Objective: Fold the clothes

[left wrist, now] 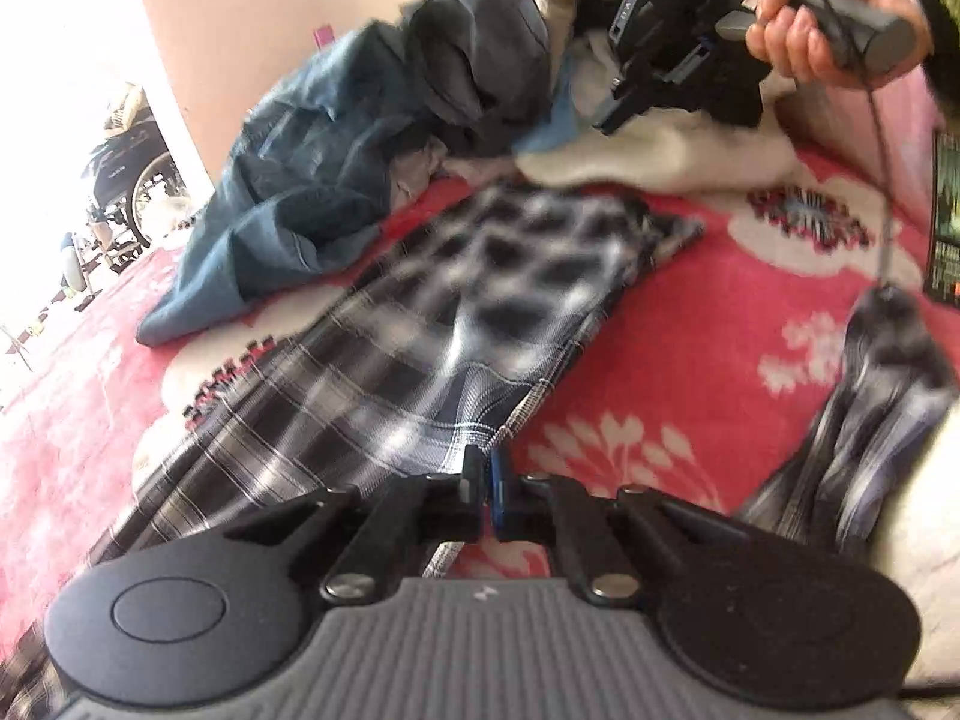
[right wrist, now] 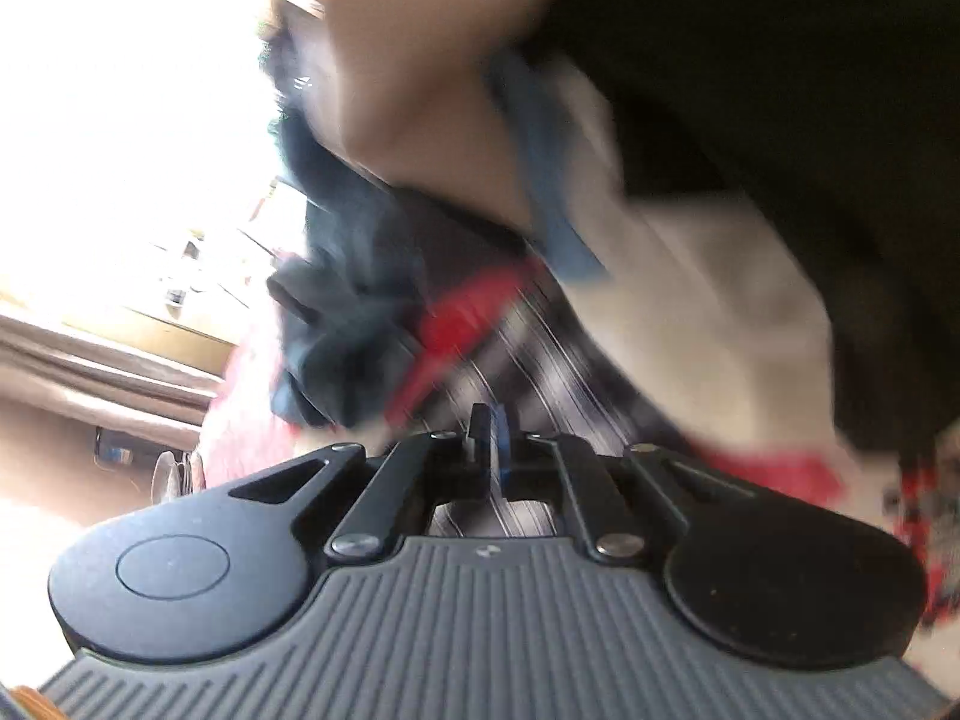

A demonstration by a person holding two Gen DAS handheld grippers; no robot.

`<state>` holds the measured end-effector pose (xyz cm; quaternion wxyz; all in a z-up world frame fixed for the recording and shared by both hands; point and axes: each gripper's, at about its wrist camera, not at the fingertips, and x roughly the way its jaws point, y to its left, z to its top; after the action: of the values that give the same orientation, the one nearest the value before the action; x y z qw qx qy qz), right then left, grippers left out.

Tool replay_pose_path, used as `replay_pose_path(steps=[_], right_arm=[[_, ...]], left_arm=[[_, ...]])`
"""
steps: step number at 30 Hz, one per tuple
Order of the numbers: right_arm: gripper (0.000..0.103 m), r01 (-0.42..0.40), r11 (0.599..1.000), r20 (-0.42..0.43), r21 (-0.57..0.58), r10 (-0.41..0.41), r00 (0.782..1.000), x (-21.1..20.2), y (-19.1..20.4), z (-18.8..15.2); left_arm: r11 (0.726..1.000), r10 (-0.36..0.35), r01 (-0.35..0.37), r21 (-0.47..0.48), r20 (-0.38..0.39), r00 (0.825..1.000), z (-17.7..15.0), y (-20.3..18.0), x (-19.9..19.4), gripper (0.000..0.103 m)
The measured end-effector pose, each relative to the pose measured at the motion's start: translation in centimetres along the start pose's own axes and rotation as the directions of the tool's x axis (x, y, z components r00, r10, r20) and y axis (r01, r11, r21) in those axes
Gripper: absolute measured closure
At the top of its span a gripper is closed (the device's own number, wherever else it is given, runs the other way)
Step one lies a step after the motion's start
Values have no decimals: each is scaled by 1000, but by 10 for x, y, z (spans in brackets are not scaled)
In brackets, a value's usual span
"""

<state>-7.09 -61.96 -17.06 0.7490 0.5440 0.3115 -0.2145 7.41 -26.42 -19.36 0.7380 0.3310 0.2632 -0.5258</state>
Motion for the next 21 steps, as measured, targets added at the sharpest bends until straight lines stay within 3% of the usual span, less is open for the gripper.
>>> replay_pose_path(steps=[7, 8, 10, 15, 21], right_arm=[[93, 138, 955, -148, 263, -101, 984, 30, -57, -12], [92, 142, 952, -153, 271, -103, 983, 28, -58, -13], [81, 152, 945, -163, 288, -108, 981, 25, -61, -14], [72, 174, 934, -194, 311, -116, 974, 41, -63, -11], [75, 222, 943, -247, 248, -160, 956, 60, -58, -6]], left_arm=[[1000, -4, 5, 25, -13, 1000, -7, -5, 7, 100], [1000, -7, 7, 16, -10, 1000, -7, -3, 7, 100], [1000, -13, 13, -2, -6, 1000, -6, 2, 5, 100], [1000, -16, 16, -15, 3, 1000, -5, 6, 5, 100], [1000, -12, 12, -26, 18, 1000, -6, 9, 2, 100]])
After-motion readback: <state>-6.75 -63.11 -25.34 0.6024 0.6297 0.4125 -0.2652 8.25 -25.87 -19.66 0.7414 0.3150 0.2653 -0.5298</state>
